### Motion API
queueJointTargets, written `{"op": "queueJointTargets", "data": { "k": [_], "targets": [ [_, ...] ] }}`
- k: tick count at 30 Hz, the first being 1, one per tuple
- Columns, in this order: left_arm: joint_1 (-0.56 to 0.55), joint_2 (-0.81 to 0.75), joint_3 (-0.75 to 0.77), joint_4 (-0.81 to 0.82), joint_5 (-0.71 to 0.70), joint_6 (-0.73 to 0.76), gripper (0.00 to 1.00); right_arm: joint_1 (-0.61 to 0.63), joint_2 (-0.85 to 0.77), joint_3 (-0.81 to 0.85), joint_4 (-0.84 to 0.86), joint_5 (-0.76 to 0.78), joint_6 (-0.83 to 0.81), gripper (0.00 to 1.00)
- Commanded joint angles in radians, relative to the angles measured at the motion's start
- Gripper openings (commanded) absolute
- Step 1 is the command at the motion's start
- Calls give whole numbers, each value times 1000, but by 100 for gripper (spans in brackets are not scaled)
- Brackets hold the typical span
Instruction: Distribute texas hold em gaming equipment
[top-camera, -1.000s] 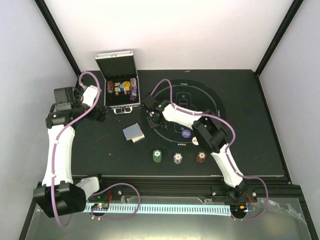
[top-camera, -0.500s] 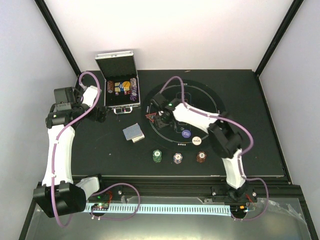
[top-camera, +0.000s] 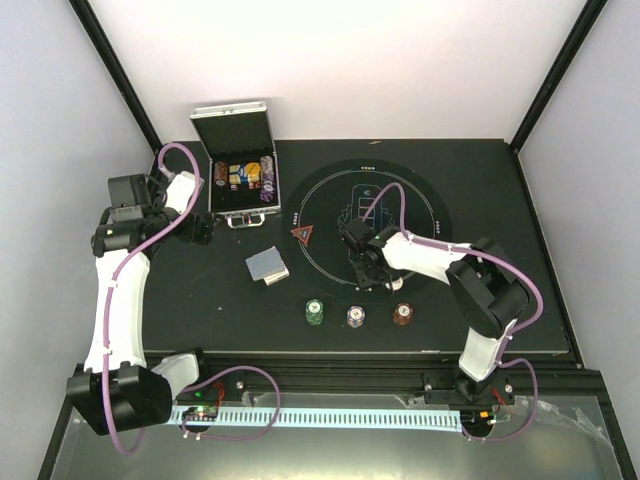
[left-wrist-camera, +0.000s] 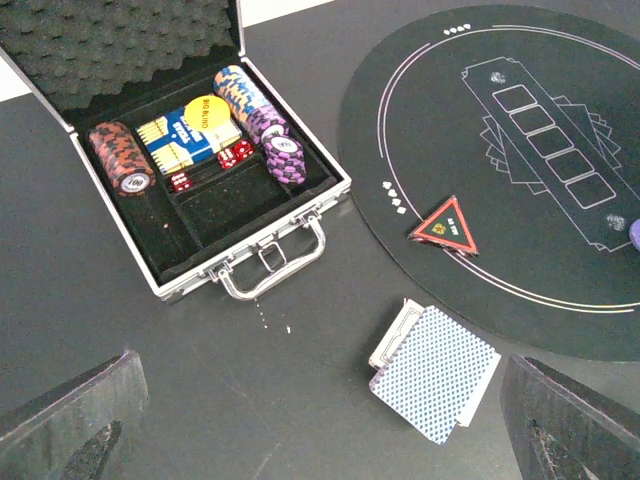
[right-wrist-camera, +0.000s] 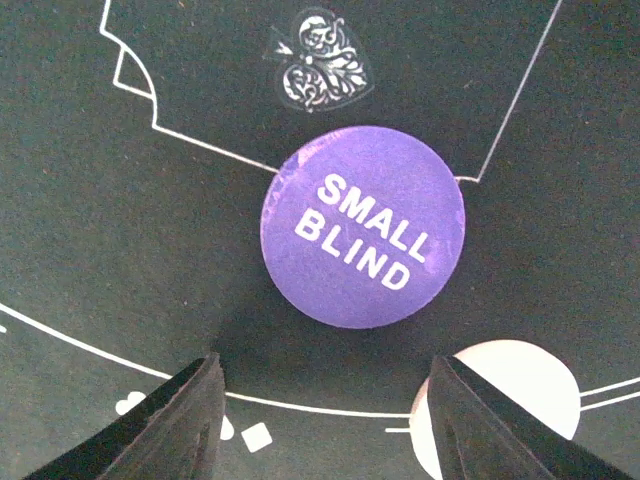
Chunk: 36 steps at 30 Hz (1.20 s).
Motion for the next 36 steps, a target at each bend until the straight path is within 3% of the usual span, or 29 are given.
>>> {"op": "queueJointTargets", "data": {
  "k": [1, 16, 21, 28, 36],
  "targets": [
    [6, -20, 38, 2, 30, -19, 99, -12, -46, -22, 48, -5, 19, 57],
    [7, -6, 54, 9, 12, -49, 99, -58, 9, -49, 121, -71, -18, 37],
    [6, -5, 54, 14, 7, -54, 99, -91, 41, -10, 120, -56, -32, 36],
    [6, 5, 55, 18, 5, -56, 99, -148, 141, 131, 104, -5, -81, 35],
    [9, 13, 55, 21, -4, -51, 99, -236, 344, 439, 79, 12, -131, 32]
  ]
}}
